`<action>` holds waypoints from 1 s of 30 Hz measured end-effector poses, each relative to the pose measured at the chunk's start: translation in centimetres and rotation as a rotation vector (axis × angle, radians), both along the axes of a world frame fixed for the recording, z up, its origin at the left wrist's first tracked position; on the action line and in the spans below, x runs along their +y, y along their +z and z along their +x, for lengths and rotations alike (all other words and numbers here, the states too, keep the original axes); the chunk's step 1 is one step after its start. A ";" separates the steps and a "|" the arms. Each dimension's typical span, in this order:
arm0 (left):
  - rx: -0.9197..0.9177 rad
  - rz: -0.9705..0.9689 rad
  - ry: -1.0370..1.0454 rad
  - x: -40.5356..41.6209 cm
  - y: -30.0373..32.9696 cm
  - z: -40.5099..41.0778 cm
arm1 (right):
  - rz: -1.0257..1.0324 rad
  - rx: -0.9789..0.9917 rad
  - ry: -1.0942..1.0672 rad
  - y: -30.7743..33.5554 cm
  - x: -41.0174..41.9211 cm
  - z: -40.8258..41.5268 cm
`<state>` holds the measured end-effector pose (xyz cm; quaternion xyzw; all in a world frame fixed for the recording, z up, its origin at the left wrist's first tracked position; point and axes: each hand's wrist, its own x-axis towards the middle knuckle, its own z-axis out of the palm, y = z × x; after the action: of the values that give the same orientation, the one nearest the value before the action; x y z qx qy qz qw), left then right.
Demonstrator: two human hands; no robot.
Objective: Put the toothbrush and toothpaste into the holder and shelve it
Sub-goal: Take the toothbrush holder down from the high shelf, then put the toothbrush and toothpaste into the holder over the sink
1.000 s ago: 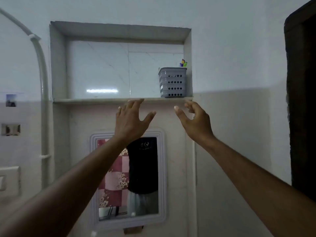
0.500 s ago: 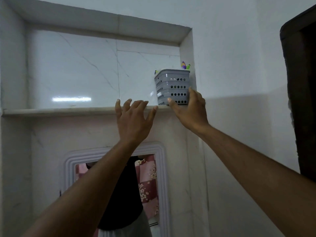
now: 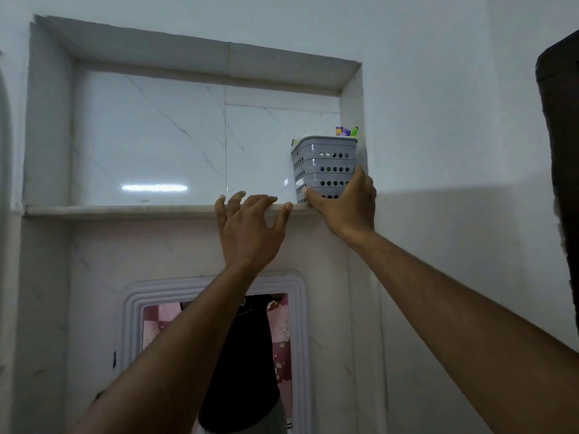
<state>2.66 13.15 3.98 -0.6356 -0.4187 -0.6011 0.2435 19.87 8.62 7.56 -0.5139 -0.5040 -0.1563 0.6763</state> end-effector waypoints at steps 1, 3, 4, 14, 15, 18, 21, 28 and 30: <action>0.004 -0.017 -0.007 -0.3 0.1 0.0 | 0.014 0.006 0.016 -0.1 -0.5 0.3; 0.026 -0.065 -0.032 -0.9 0.4 -0.2 | 0.044 0.022 0.051 -0.4 -1.6 0.7; 0.037 -0.090 -0.046 -1.3 0.5 -0.3 | 0.061 0.031 0.076 -0.5 -2.1 0.9; -0.078 -0.170 -0.346 -7.4 -4.1 -1.2 | 0.300 0.126 0.280 -6.2 -8.5 1.8; -0.074 -0.198 -0.352 -7.7 -5.2 -1.5 | 0.285 0.130 0.283 -7.7 -8.9 1.9; -0.053 -0.294 -0.364 -8.5 -9.1 -2.4 | 0.210 0.173 0.324 -12.7 -9.5 2.1; -0.044 -0.352 -0.367 -9.8 -13.5 -2.9 | 0.103 0.201 0.351 -18.6 -9.9 2.0; -0.032 -0.635 -0.328 -10.7 -28.6 -5.3 | -0.211 0.266 0.347 -33.7 -11.5 0.6; -0.083 -0.729 -0.314 -11.8 -32.7 -6.0 | -0.298 0.284 0.356 -37.6 -12.0 0.0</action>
<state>-3.32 1.40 -28.70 -0.7117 -0.5118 -0.4684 -0.1102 19.84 -3.43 -30.08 -0.5278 -0.5041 0.1146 0.6739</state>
